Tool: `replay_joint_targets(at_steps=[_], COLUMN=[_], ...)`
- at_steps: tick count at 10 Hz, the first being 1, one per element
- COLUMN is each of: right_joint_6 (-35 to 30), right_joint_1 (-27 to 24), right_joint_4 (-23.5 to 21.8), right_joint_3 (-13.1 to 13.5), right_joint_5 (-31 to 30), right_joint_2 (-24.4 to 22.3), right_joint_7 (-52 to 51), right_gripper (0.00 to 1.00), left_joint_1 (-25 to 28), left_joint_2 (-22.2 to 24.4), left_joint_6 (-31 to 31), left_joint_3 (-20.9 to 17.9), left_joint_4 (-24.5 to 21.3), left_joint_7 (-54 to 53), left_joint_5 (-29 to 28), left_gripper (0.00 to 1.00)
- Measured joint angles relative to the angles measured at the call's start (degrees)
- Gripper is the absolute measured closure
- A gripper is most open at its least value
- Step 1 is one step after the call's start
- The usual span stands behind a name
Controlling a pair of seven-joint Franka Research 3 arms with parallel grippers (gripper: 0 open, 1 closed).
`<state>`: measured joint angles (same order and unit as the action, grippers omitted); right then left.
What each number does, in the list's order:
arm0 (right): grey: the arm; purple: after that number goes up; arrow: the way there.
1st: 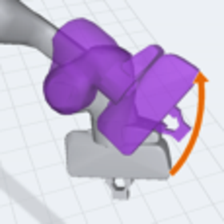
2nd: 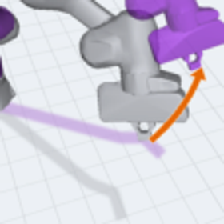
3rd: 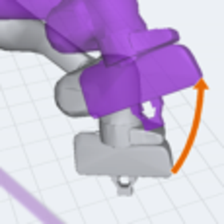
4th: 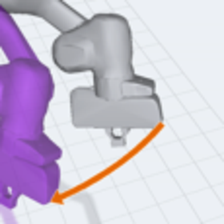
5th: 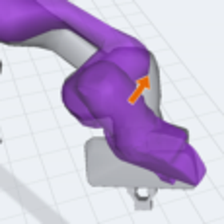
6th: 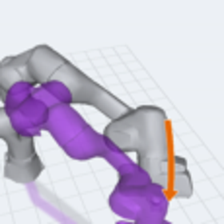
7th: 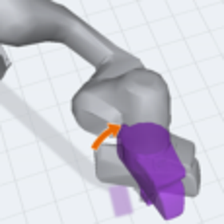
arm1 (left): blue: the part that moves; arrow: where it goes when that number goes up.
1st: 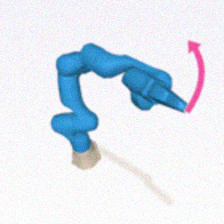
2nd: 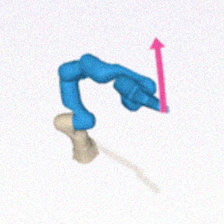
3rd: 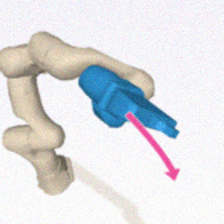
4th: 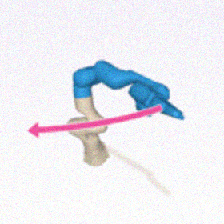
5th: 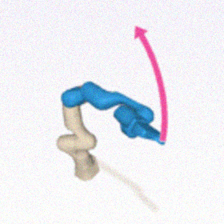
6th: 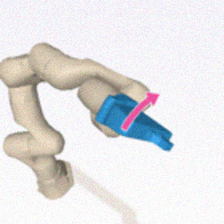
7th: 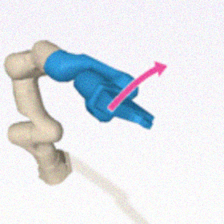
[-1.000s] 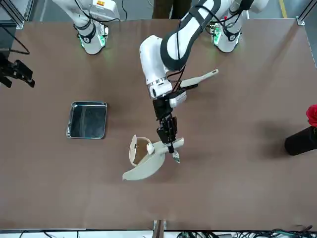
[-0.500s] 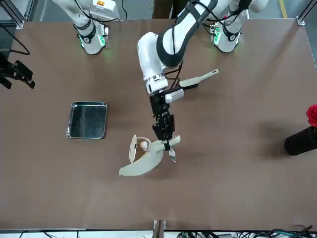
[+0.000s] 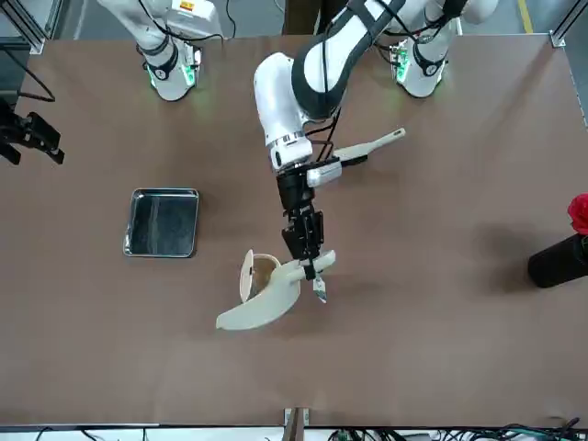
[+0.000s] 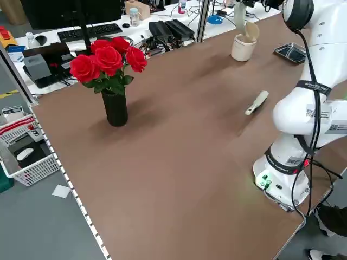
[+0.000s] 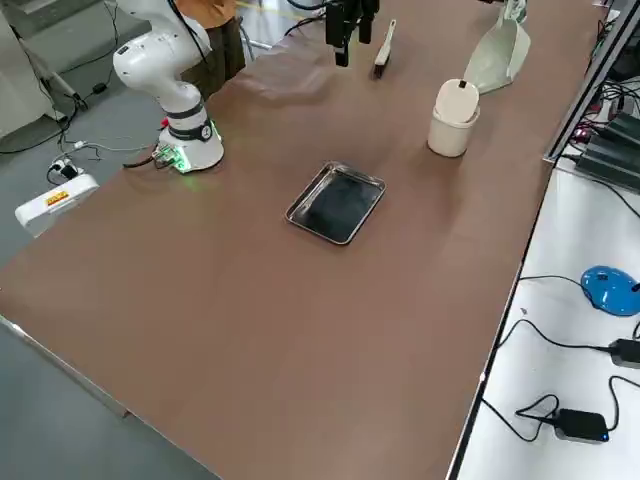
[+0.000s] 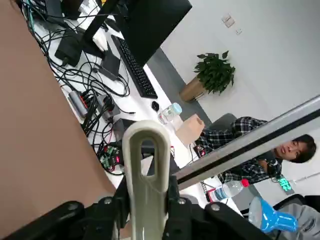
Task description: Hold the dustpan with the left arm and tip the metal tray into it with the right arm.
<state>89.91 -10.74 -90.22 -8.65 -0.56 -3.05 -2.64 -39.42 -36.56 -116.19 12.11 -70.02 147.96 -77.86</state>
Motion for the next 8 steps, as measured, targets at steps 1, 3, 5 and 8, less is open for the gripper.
replay_joint_targets(at_steps=[1,3,5,8], right_joint_6=[0.0,0.0,0.0,0.2], right_joint_1=[0.0,-0.3,-0.4,-0.2], right_joint_4=[-0.1,-0.8,-1.1,-1.4], right_joint_3=[0.1,0.3,0.3,0.1], right_joint_5=[0.0,-0.1,-0.1,-0.1], right_joint_2=[0.0,0.0,0.0,0.0], right_joint_7=[0.0,0.0,0.0,0.0], right_gripper=[0.0,0.0,0.0,0.0], left_joint_1=[1.1,5.5,11.0,18.8], left_joint_2=[0.8,5.2,9.6,15.3], left_joint_6=[0.4,0.5,0.3,-0.5], left_joint_3=[-0.1,-0.2,1.0,6.4], left_joint_4=[0.4,0.1,-4.3,-18.3], left_joint_7=[0.0,-1.8,-2.9,-3.1], left_joint_5=[4.0,17.3,24.6,35.6], left_gripper=[0.68,0.68,0.68,0.68])
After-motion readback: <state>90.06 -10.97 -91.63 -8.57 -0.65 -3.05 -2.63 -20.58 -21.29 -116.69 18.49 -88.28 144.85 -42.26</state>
